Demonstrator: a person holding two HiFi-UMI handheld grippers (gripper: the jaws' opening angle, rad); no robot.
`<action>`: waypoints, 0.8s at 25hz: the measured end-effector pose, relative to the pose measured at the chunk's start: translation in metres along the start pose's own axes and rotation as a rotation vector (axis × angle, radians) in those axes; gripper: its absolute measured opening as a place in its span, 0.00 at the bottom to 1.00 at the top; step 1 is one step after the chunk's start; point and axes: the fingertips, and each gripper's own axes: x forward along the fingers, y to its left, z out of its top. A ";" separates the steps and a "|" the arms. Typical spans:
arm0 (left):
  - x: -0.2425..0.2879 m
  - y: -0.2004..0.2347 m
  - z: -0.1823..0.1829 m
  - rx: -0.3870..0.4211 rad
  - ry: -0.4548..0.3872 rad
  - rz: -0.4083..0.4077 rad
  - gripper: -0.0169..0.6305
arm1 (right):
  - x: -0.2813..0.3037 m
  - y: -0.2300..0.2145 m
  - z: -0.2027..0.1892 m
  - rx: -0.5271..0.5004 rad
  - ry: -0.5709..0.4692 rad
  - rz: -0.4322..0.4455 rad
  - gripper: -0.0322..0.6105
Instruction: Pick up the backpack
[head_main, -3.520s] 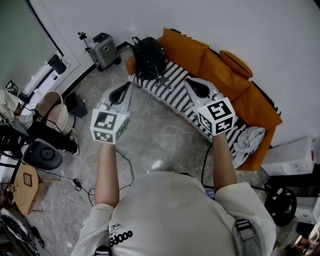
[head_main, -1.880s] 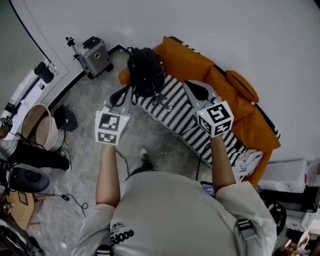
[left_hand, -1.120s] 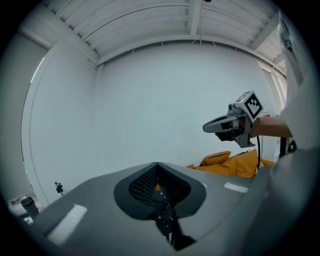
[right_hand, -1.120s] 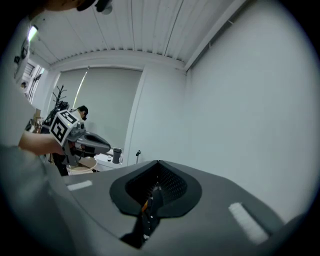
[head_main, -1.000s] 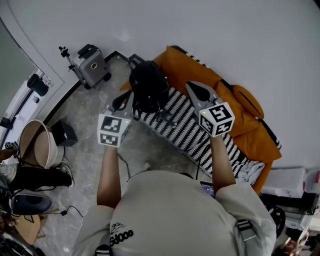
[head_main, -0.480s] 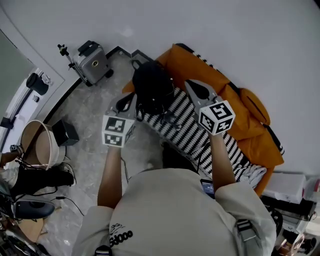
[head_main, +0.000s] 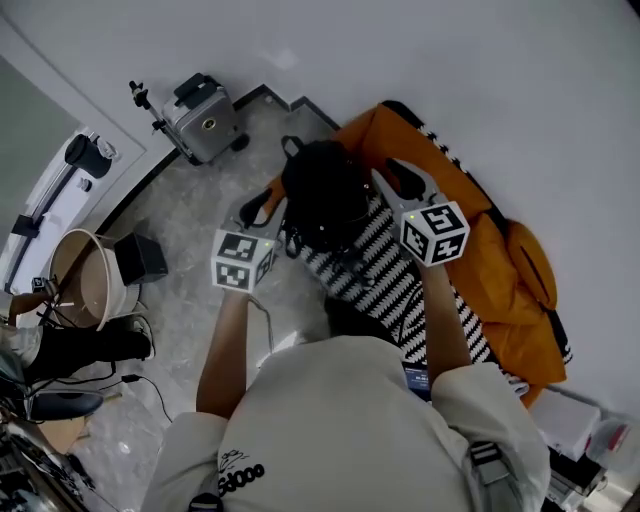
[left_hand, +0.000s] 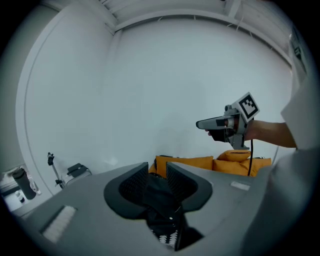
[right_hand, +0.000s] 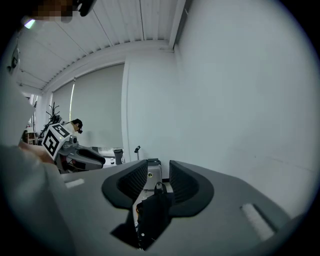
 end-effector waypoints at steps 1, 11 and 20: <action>0.012 0.003 -0.005 -0.017 0.014 0.005 0.23 | 0.011 -0.011 -0.006 0.000 0.020 0.001 0.28; 0.113 0.037 -0.067 -0.147 0.127 0.079 0.31 | 0.098 -0.092 -0.098 0.019 0.241 0.051 0.39; 0.179 0.066 -0.136 -0.270 0.226 0.121 0.38 | 0.174 -0.117 -0.169 -0.003 0.393 0.147 0.49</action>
